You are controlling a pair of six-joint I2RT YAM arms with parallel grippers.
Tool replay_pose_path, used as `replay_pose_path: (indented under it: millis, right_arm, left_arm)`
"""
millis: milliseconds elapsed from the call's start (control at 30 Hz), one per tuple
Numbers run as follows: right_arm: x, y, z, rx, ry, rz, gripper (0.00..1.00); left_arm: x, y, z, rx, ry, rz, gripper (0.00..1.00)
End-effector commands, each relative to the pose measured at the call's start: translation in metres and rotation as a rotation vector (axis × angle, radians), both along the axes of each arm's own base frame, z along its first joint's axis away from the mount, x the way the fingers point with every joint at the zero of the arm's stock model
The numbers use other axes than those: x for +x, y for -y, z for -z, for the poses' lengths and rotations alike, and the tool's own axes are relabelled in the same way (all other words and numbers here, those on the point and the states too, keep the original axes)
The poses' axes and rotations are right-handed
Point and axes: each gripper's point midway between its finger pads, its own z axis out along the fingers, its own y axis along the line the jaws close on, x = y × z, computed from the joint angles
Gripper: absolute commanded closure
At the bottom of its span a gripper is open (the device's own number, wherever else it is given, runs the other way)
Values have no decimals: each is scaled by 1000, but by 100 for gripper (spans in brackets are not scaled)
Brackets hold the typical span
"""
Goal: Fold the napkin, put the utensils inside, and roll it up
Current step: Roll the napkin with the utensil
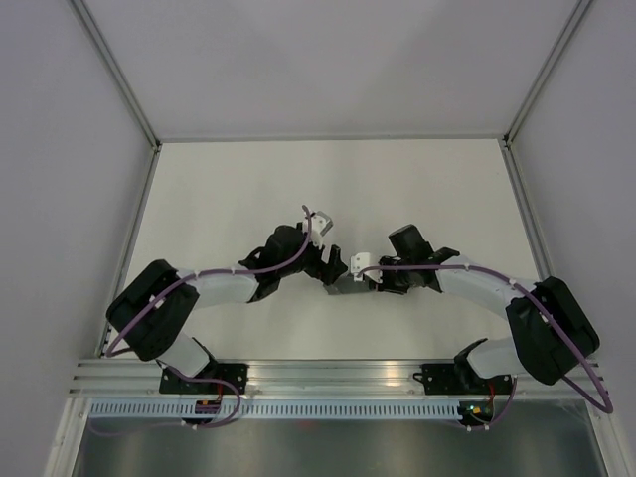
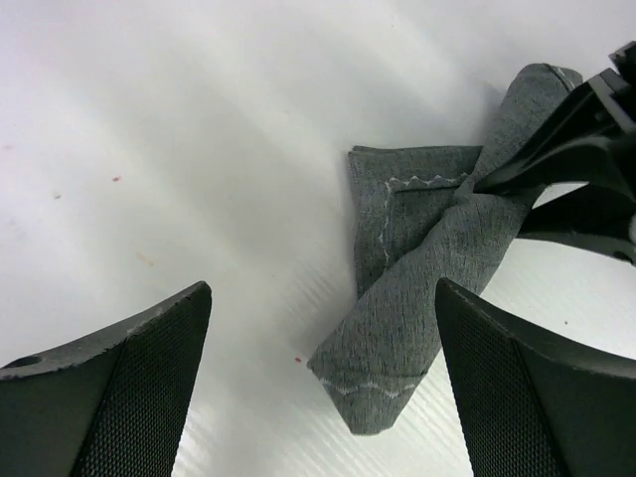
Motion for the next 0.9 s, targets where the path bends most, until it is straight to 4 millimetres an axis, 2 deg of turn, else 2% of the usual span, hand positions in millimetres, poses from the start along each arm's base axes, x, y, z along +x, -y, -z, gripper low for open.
replay_pose_path:
  millis: [0,67,100,167,200,267,400,433,567,600,633,667,700,733,800,833,867]
  right_arm:
    - [-35,8,18,-56,-241,-44,74]
    - [-25,5,11,-51,-271,-52,74]
    - [-24,5,12,-72,-322,-54,75]
    - [-20,8,12,-84,-370,-59,75]
    - [-27,11,19,-104,-449,-56,75]
    - [-12,8,12,-91,-465,-51,75]
    - [-4,10,20,-115,-550,-39,75]
    - [1,8,18,-118,-554,-41,76]
    - [8,9,25,-142,-611,-28,75]
    - [10,8,28,-149,-627,-26,76]
    - [10,8,29,-154,-636,-27,75]
    - [11,9,31,-159,-645,-23,76]
    - [12,9,34,-165,-657,-22,75]
    - [13,9,36,-172,-662,-20,75]
    - [15,10,40,-180,-677,-13,75]
    - [16,11,42,-181,-680,-6,76]
    - [16,12,45,-188,-685,-3,75]
  left_arm:
    - [13,-11,-46,-133,218,-138,4]
    - [2,-9,-61,-150,288,-110,5]
    - [-6,-11,-55,-137,291,-95,6]
    - [-14,-9,-61,-114,344,-84,6]
    - [-15,-12,-59,-93,360,-95,6]
    - [-26,-5,-61,-64,405,-59,6]
    - [-39,8,-53,19,454,25,5]
    - [-45,12,-44,57,442,65,5]
    - [-49,36,-34,185,487,187,4]
    - [-50,40,-19,231,476,216,4]
    - [-53,43,-14,274,493,248,4]
    - [-49,50,-16,290,507,250,3]
    - [-49,53,-11,317,510,264,3]
    - [-50,57,2,362,511,296,3]
    - [-47,64,6,393,522,313,3]
    - [-47,64,18,424,519,332,3]
    - [-45,68,18,429,524,338,4]
